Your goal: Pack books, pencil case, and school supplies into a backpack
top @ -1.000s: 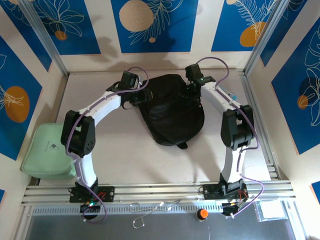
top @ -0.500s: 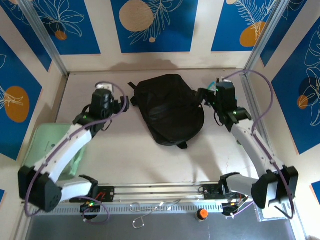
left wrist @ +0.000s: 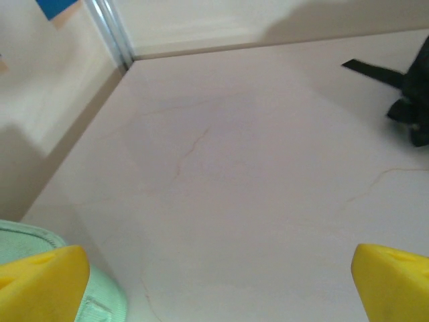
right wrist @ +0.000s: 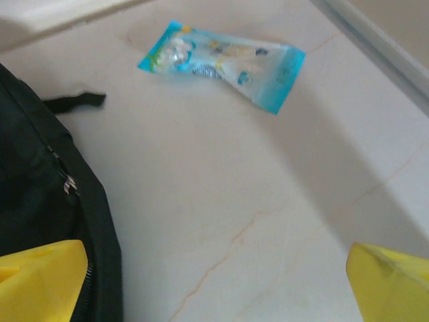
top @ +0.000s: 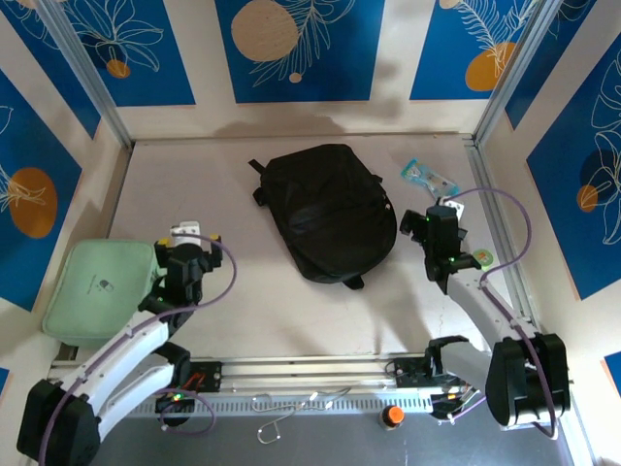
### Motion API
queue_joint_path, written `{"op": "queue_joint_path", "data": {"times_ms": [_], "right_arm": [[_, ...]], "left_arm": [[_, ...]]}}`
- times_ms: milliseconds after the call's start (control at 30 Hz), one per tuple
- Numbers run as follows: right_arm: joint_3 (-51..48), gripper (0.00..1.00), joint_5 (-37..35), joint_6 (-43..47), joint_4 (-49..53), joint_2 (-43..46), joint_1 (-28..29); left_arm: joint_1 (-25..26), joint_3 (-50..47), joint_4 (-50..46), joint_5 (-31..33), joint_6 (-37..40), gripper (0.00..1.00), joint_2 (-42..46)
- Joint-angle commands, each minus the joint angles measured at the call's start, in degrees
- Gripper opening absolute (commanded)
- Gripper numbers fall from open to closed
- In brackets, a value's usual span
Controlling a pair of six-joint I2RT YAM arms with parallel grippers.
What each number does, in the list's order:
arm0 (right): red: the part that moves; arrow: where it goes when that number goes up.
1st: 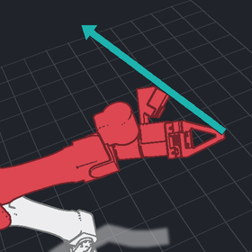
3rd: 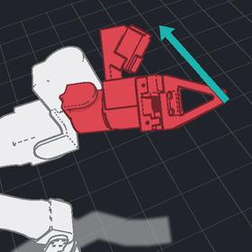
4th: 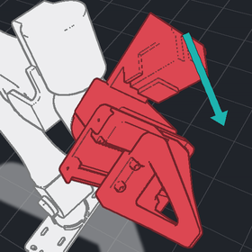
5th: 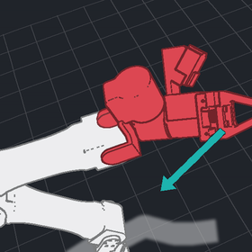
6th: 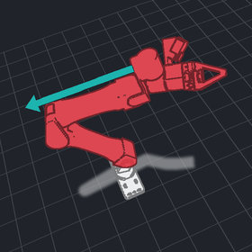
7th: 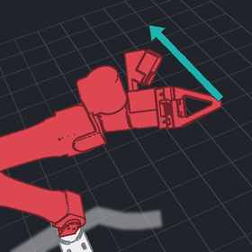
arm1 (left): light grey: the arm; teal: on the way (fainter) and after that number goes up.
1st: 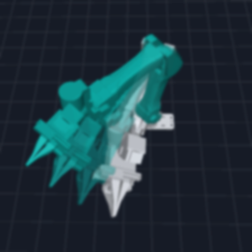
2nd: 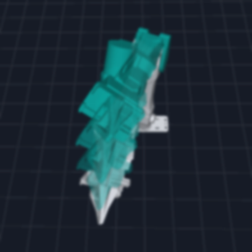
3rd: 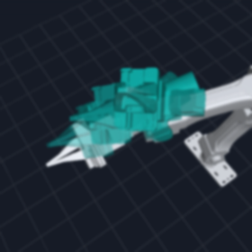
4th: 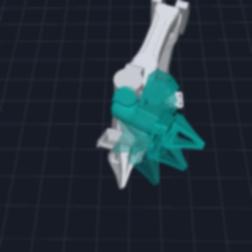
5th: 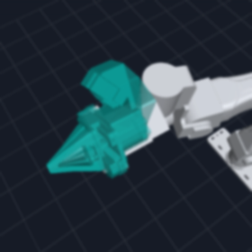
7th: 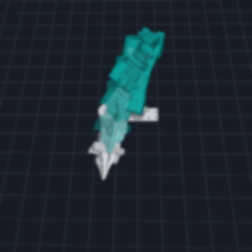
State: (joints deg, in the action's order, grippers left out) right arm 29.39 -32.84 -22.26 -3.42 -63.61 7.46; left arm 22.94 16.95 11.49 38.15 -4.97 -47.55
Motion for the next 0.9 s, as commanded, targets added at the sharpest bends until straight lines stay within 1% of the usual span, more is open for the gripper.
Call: {"op": "queue_joint_path", "data": {"times_ms": [0, 67, 133, 167, 233, 333, 500, 700, 767, 867], "right_arm": [[-1.54, 0.99, -0.82, 3.94, -10.28, -2.84, -0.27], [-2.58, 0.99, -0.07, 5.8, -13.64, -5.11, -0.34], [-4.26, 0.99, 0.08, 7.35, -19.24, -7.33, -0.26], [-5.07, 0.99, 0.53, 8.15, -21.68, -8.05, -0.29], [-6.37, 0.99, 2.17, 9.78, -26.72, -9.42, -0.26], [-7.07, 0.99, 6.34, 12.3, -31.25, -11.06, -0.3], [-8.33, 0.99, 11.5, 15.81, -37.03, -12.33, -0.59], [-8.64, 0.99, 19.92, 14.55, -37.37, -12.13, -5.15], [-9.36, 0.99, 20.58, 14.53, -39.45, -12.67, -5.98], [-10.75, 0.99, 20.9, 14.2, -45.68, -16.14, -6.88]], "left_arm": [[-1.24, -2.62, 13.92, 4.88, 5.8, 0.99, -3.38], [-2.19, -3.05, 16.42, 5.29, 6.91, 0.99, -6.68], [-3.56, -3.7, 20.28, 2.12, 8.33, 0.99, -9.85], [-4.19, -3.97, 22.16, 0.21, 8.69, 0.99, -11.06], [-5.84, -4.71, 26.72, -5.96, 9.31, 0.99, -13.86], [-7.89, -4.9, 31.42, -14.79, 10.38, 0.99, -17.99], [-10.01, -4.91, 37.65, -22.68, 11.17, 1.0, -22.45], [-11.53, -3.93, 43.5, -28.29, 11.67, 0.99, -27.78], [-12.0, -2.53, 42.2, -28.96, 12.13, 0.99, -28.82], [-13.45, -1.01, 42.21, -31.87, 12.45, 0.99, -31.28]]}}
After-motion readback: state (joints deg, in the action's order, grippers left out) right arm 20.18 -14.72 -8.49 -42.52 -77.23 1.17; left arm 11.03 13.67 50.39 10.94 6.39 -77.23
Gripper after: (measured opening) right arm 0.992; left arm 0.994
